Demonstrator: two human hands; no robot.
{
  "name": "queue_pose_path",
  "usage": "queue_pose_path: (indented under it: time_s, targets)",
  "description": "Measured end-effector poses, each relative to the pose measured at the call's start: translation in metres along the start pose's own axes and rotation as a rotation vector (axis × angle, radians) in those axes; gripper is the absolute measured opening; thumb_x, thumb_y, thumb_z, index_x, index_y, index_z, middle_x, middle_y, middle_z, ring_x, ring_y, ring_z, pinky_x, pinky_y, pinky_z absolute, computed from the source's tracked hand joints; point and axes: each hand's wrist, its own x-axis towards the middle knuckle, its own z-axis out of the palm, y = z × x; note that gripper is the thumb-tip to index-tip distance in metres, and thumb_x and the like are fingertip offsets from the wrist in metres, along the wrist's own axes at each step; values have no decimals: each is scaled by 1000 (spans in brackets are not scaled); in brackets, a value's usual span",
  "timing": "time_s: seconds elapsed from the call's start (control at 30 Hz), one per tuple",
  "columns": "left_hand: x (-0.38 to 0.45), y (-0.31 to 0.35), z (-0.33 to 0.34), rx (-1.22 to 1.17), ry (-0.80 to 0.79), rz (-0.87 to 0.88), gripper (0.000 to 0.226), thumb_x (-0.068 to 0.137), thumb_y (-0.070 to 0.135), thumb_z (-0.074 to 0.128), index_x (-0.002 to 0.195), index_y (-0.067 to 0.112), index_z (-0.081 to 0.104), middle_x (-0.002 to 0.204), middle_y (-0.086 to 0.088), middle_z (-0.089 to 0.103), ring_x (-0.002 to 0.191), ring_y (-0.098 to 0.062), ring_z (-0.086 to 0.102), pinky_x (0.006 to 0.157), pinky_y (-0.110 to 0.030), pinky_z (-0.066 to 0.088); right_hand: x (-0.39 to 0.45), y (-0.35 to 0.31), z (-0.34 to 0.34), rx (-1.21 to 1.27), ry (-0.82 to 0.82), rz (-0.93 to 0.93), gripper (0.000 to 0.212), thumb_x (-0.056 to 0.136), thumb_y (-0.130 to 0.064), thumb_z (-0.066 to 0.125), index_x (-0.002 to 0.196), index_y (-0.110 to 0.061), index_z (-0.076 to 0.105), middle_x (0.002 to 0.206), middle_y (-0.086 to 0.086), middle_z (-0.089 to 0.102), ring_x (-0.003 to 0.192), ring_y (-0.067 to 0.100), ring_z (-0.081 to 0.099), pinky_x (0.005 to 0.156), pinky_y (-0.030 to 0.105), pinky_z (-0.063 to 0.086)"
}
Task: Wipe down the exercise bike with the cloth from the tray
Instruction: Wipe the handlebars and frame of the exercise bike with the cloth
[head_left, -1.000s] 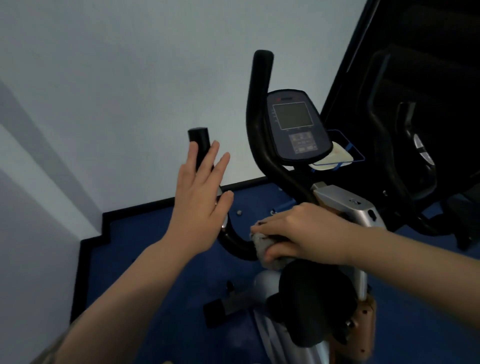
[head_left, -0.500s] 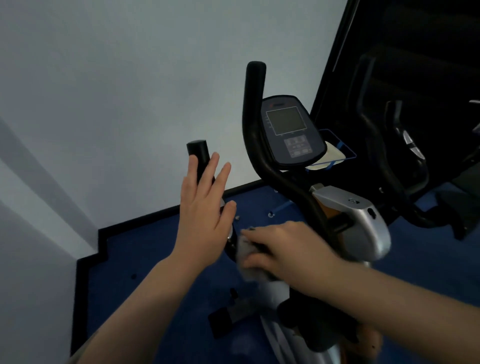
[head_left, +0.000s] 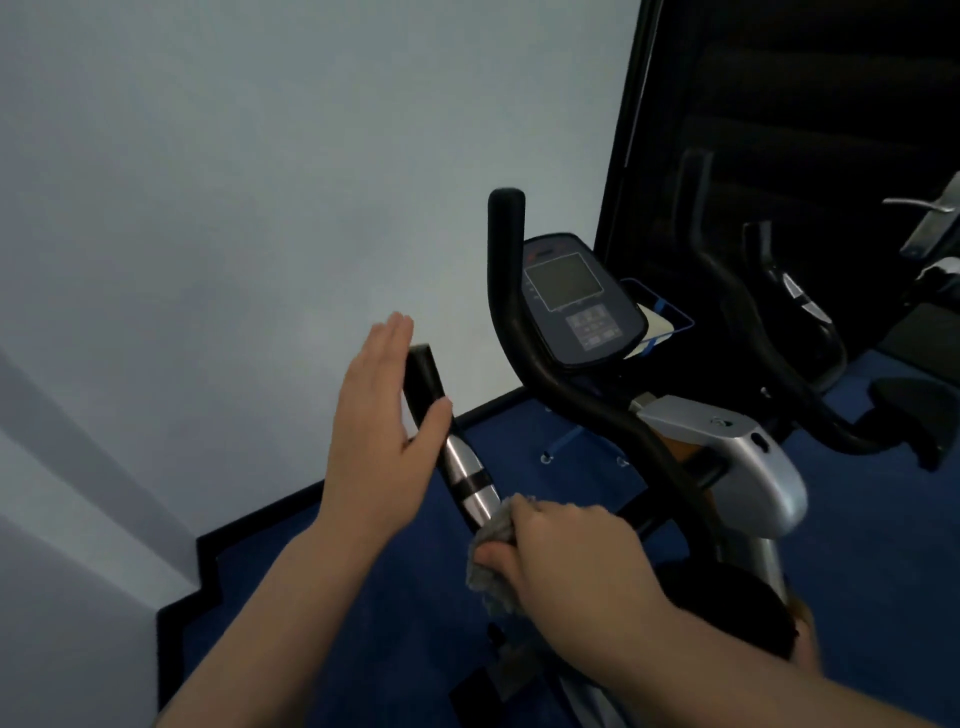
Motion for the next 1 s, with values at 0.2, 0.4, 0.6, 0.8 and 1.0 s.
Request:
queue_pose_path:
  time_s: [0.2, 0.4, 0.6, 0.8, 1.0]
  targets:
    - [5, -5, -5, -324, 22, -118, 39, 94, 31, 39, 131, 29, 51, 128, 27, 51, 120, 13, 43, 95, 0, 29, -5, -1, 1, 244, 67, 133, 41, 88, -64, 40, 110, -33, 56, 107, -15, 64, 93, 3, 59, 66, 19, 34]
    - [5, -2, 2, -440, 64, -147, 35, 95, 32, 38, 127, 32, 53, 123, 27, 54, 119, 8, 46, 94, -3, 32, 17, -13, -5, 459, 86, 264, 39, 91, -61, 40, 109, -36, 64, 95, -9, 71, 86, 9, 64, 76, 28, 49]
    - [5, -5, -1, -479, 25, -162, 34, 95, 33, 33, 124, 37, 51, 126, 25, 53, 120, 9, 46, 93, -2, 31, 74, -31, -21, 673, 174, 213, 27, 94, -42, 50, 101, -27, 71, 91, -3, 71, 79, 11, 64, 68, 27, 50]
    - [7, -8, -7, -488, -29, -150, 38, 97, 35, 25, 127, 35, 49, 131, 22, 50, 124, 9, 43, 98, -2, 27, 45, -12, 1, 812, 156, 178, 23, 88, -47, 57, 98, -31, 71, 82, -14, 71, 75, -4, 64, 67, 19, 54]
    - [2, -4, -9, -590, -46, -184, 40, 101, 33, 29, 138, 26, 42, 142, 14, 45, 129, 9, 40, 99, -2, 29, 90, -29, -11, 1046, 351, 80, 11, 88, -29, 65, 95, -22, 71, 79, -8, 73, 76, 0, 67, 70, 21, 56]
